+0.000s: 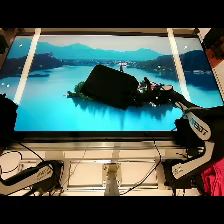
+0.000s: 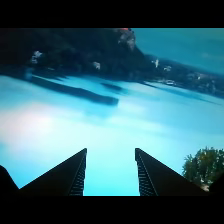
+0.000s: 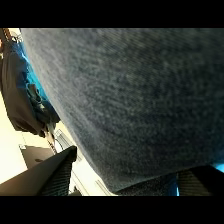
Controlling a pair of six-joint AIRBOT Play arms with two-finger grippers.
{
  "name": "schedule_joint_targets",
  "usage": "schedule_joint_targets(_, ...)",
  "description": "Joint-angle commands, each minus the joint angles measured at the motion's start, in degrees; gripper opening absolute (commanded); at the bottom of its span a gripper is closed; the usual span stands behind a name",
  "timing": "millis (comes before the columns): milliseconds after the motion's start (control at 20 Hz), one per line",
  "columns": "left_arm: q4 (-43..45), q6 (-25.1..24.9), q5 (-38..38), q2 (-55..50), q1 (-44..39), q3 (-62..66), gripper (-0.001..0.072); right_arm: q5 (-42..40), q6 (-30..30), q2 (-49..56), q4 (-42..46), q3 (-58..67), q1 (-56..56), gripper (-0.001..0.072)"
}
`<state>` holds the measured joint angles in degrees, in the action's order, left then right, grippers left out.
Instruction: Fold the clothes and pants, and hang the long-sleeved shirts on hangers.
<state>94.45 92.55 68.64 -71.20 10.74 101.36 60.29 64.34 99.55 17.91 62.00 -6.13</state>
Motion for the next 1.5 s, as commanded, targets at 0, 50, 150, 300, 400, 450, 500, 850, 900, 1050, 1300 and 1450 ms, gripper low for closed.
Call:
schedule_joint_targets(0,0.07,-0.02,0.00,0.04,0.07,0.00,0.0355,-3.80,2.21,2.62,1.20,4.79,-0.63,0.0627)
schedule_joint_targets(50,0.07,-0.02,0.00,0.04,0.07,0.00,0.0355,-5.35,3.56,2.62,2.10,4.98,-0.33,0.0540)
schedule_joint_targets(150,0.07,-0.02,0.00,0.04,0.07,0.00,0.0355,-4.09,9.81,2.62,4.81,4.98,0.13,0.0552)
schedule_joint_targets(300,0.07,-0.02,0.00,0.04,0.07,0.00,0.0355,5.79,9.92,2.58,9.42,4.98,2.29,0.0568)
schedule_joint_targets(400,0.07,-0.02,0.00,0.04,0.07,0.00,0.0355,8.22,10.62,2.58,9.22,4.98,4.63,0.0570)
schedule_joint_targets(450,0.07,-0.02,0.02,0.04,0.07,0.00,0.0355,9.20,11.37,2.58,9.20,4.98,5.90,0.0570)
schedule_joint_targets(500,0.04,-0.02,0.00,0.04,0.07,0.00,0.0355,10.25,11.34,2.58,9.38,4.98,6.97,0.0571)
schedule_joint_targets(850,0.07,-0.02,0.00,0.04,0.07,0.00,0.0355,6.38,11.06,2.75,14.32,4.96,8.41,0.0618)
schedule_joint_targets(900,0.07,-0.02,0.00,0.04,0.07,0.00,0.0355,4.92,11.04,3.06,14.25,4.98,8.35,0.0619)
schedule_joint_targets(1050,0.07,-0.02,0.00,0.04,0.07,0.00,0.0356,3.23,11.02,4.31,13.35,4.98,7.61,0.0618)
schedule_joint_targets(1300,0.07,-0.02,0.00,0.04,0.07,0.00,0.0355,0.96,8.50,4.33,12.31,6.54,5.01,0.0617)
schedule_joint_targets(1450,0.07,-0.02,0.00,0.04,0.07,0.00,0.0355,0.00,8.52,4.33,11.82,9.07,4.63,0.0617)
